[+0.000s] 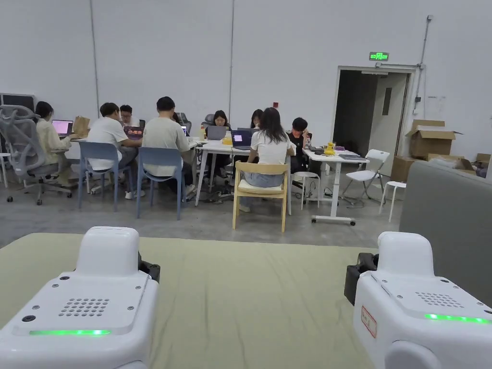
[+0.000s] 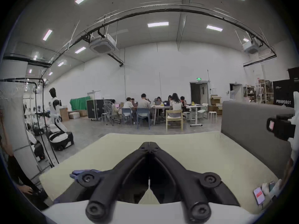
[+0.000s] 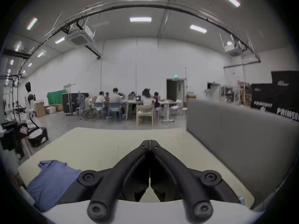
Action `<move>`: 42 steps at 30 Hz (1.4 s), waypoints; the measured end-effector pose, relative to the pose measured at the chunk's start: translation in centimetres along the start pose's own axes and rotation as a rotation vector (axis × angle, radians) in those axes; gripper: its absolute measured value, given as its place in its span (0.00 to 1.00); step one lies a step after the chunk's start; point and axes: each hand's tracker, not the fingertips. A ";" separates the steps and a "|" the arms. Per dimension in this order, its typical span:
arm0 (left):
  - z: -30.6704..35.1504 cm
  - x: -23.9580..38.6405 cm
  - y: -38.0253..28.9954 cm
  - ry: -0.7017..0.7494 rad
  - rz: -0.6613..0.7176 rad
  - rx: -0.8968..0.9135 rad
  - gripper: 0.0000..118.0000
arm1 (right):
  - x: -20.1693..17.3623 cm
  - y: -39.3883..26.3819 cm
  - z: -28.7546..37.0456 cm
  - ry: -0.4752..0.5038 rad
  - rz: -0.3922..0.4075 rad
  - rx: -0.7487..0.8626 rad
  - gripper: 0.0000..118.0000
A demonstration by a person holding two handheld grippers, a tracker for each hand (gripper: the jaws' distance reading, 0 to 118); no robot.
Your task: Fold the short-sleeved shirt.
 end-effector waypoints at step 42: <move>-30.7 -21.7 -37.5 0.103 0.060 -0.967 0.89 | -29.6 -16.2 -13.2 0.593 0.327 -0.418 0.02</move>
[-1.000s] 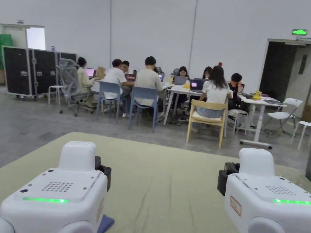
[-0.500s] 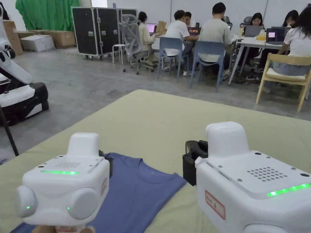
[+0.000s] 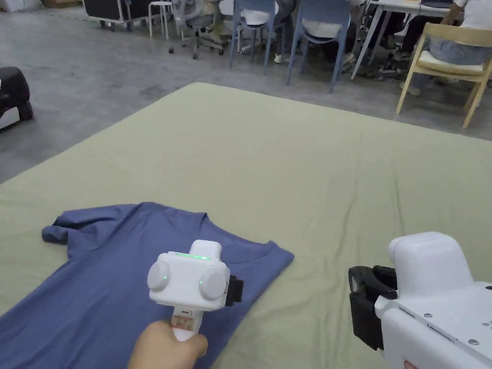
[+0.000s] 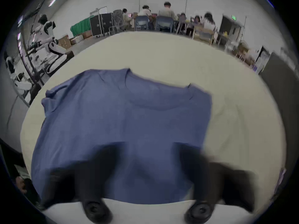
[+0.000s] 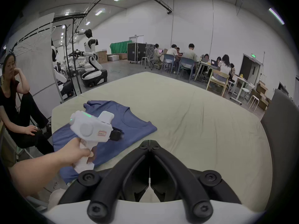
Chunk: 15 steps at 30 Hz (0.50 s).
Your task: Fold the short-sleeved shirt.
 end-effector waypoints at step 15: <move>0.3 -2.3 -0.4 -0.001 0.081 0.056 0.05 | 2.6 -3.2 -0.7 0.009 -0.026 -0.063 0.02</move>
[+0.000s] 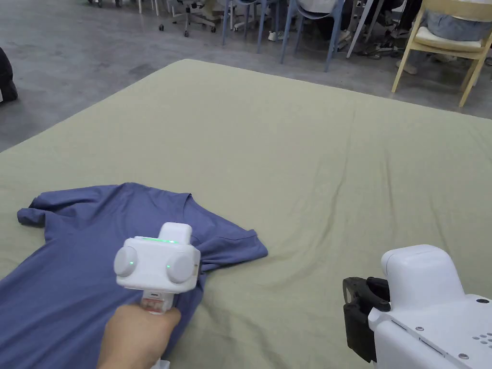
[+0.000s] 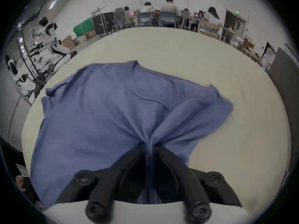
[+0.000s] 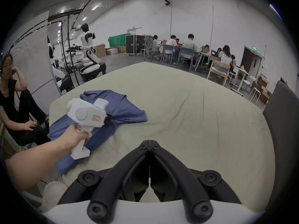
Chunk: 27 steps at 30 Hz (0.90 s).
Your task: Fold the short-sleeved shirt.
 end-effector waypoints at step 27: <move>27.8 51.0 -5.3 -0.663 -0.590 0.093 0.04 | 21.4 -7.4 42.4 -0.822 -0.323 0.237 0.02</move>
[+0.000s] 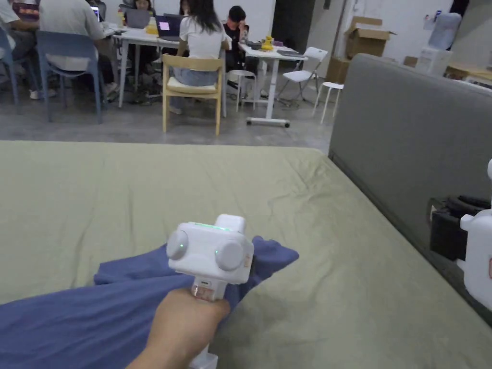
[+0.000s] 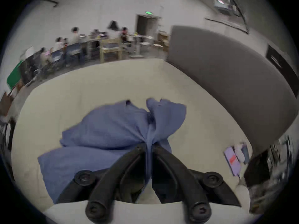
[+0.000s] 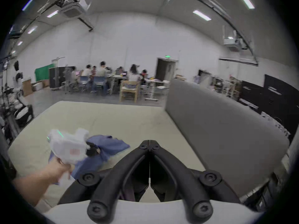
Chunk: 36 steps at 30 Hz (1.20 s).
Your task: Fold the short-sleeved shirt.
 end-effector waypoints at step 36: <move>11.9 -27.1 -16.7 0.399 0.461 -0.024 0.00 | -17.5 -12.6 -15.1 0.486 0.047 -0.326 0.02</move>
